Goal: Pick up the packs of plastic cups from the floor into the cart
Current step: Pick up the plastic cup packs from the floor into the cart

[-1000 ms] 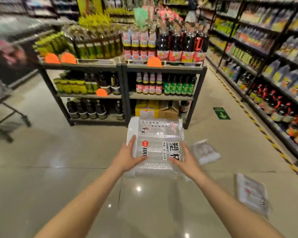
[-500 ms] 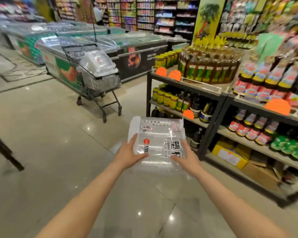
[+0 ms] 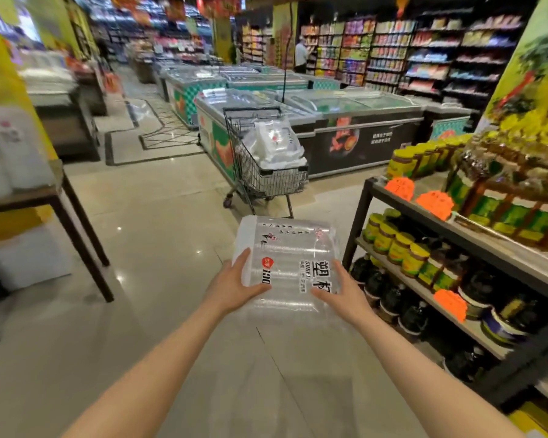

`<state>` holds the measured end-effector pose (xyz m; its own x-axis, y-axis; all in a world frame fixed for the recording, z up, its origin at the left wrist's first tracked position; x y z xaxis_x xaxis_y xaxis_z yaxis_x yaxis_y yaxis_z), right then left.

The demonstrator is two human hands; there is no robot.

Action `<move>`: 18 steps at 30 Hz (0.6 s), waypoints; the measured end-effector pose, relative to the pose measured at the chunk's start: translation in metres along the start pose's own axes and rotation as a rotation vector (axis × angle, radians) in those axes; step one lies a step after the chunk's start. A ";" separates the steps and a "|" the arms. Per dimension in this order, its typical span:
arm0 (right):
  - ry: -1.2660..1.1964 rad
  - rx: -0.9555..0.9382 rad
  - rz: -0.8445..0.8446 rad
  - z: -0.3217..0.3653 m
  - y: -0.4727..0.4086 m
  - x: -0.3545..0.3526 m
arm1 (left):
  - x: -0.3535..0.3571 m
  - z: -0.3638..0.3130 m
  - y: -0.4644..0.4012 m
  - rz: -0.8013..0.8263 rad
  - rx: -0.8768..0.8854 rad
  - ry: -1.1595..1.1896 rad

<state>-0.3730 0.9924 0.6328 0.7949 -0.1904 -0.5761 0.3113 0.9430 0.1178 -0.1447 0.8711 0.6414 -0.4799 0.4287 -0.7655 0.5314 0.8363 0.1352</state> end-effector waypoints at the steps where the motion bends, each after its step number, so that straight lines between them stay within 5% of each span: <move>1: 0.004 0.003 0.012 0.002 -0.017 0.003 | -0.005 0.006 -0.014 -0.005 -0.010 -0.005; 18: -0.016 -0.016 0.052 0.093 -0.368 0.059 | -0.156 0.116 -0.322 -0.026 -0.009 0.016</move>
<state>-0.3919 0.6085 0.6304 0.8181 -0.1458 -0.5563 0.2614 0.9559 0.1338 -0.1599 0.4955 0.6442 -0.5048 0.4121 -0.7585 0.5122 0.8503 0.1211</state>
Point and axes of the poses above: each hand's wrist, its own y-axis away from the middle knuckle, its own x-axis out of the palm, z = x × y, the point moved 10 cm from there along -y, towards the middle knuckle, and after that the axes turned 9 degrees about z, right-handed, at the moved point
